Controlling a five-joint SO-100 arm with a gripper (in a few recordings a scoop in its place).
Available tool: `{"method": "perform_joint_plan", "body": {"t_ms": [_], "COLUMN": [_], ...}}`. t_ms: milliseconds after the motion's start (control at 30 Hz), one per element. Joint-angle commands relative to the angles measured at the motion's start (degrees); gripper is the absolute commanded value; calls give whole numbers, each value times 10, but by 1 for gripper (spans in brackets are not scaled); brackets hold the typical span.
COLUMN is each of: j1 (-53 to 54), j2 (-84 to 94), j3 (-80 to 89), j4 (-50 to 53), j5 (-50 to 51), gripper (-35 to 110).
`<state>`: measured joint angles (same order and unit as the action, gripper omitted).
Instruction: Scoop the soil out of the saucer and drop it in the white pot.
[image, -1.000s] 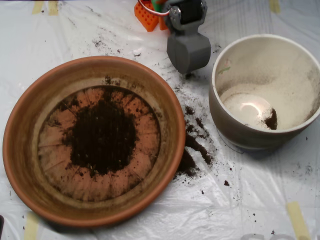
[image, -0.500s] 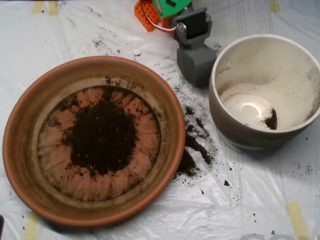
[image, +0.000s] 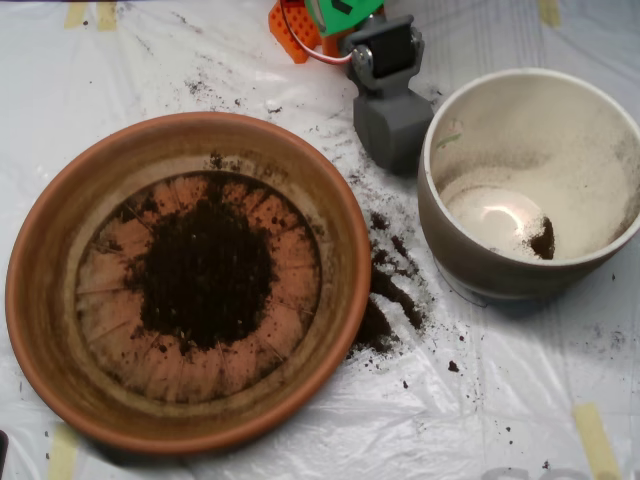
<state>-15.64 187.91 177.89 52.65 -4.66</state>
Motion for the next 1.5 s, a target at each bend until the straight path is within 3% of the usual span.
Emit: {"method": "perform_joint_plan", "body": {"t_ms": [0, 267, 767, 900, 1467], "j1": [-12, 62, 182, 250, 410], "j2": [40, 40, 34, 4, -417], "j3": [-10, -112, -180, -185, -394], "j4": [-8, 56, 40, 12, 4], "j5": [-12, 33, 35, 35, 1], "gripper": [0, 6, 30, 30, 34]}}
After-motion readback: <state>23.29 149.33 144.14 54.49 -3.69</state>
